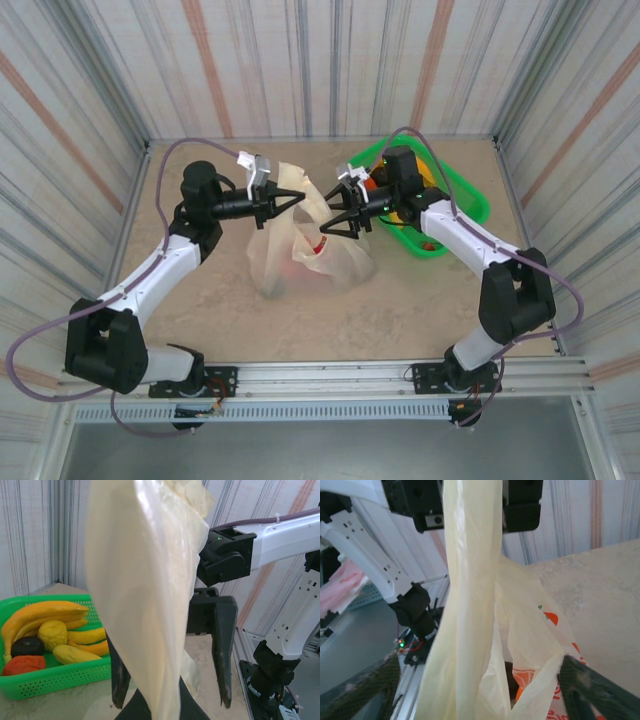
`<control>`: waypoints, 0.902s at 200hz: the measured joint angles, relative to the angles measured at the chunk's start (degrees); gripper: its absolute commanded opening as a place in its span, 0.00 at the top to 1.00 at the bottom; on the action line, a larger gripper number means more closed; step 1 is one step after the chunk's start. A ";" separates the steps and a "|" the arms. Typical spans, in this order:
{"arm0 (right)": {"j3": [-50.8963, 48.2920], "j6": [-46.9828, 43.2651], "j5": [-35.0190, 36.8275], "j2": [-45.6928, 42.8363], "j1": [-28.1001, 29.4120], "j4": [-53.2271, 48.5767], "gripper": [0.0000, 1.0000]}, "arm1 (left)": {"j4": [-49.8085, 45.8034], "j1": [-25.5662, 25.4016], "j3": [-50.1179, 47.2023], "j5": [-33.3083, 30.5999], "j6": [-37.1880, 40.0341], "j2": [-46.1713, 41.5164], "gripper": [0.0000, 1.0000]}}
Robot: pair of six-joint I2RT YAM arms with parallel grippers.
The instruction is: Place the fake fruits into the plastic bag and tie a complex knot
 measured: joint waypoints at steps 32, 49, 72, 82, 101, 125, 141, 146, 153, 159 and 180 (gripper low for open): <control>-2.36 1.81 -0.28 0.74 0.44 1.53 0.52 | 0.00 0.00 0.00 0.00 0.13 0.00 1.00; -2.95 2.40 -0.94 0.74 0.44 2.69 0.81 | 0.00 0.00 0.00 0.00 0.15 0.00 1.00; -2.99 3.87 -1.07 0.74 0.52 3.10 1.00 | 0.00 0.17 0.00 -0.02 0.07 -0.02 0.77; -2.99 3.91 -0.87 0.74 0.55 3.39 1.00 | 0.11 0.46 -0.11 -0.02 -0.04 -0.11 0.62; -2.99 4.09 -0.61 0.70 0.55 3.91 1.00 | 0.94 1.60 -1.16 -0.09 -0.68 -0.87 0.37; -2.99 4.11 0.44 0.39 0.48 4.00 1.00 | 1.27 3.54 -3.30 -0.39 -1.36 -3.02 0.20; -3.04 4.11 0.70 0.02 0.48 4.02 1.00 | 1.05 4.94 -5.07 -0.98 -1.36 -5.09 0.13; -3.04 4.11 0.81 -0.09 0.48 4.02 1.00 | 1.14 5.38 -5.90 -1.22 -1.46 -5.95 0.13; -3.06 4.11 0.94 -0.31 0.48 4.09 1.00 | 1.20 5.92 -7.17 -1.53 -1.36 -7.17 0.11; -3.15 4.13 1.03 -0.50 0.48 4.24 1.00 | 1.31 6.23 -8.24 -1.70 -1.20 -8.13 0.11; -3.54 4.35 1.55 -1.11 0.48 4.76 1.00 | 1.73 6.01 -11.32 -2.01 -0.94 -10.03 0.11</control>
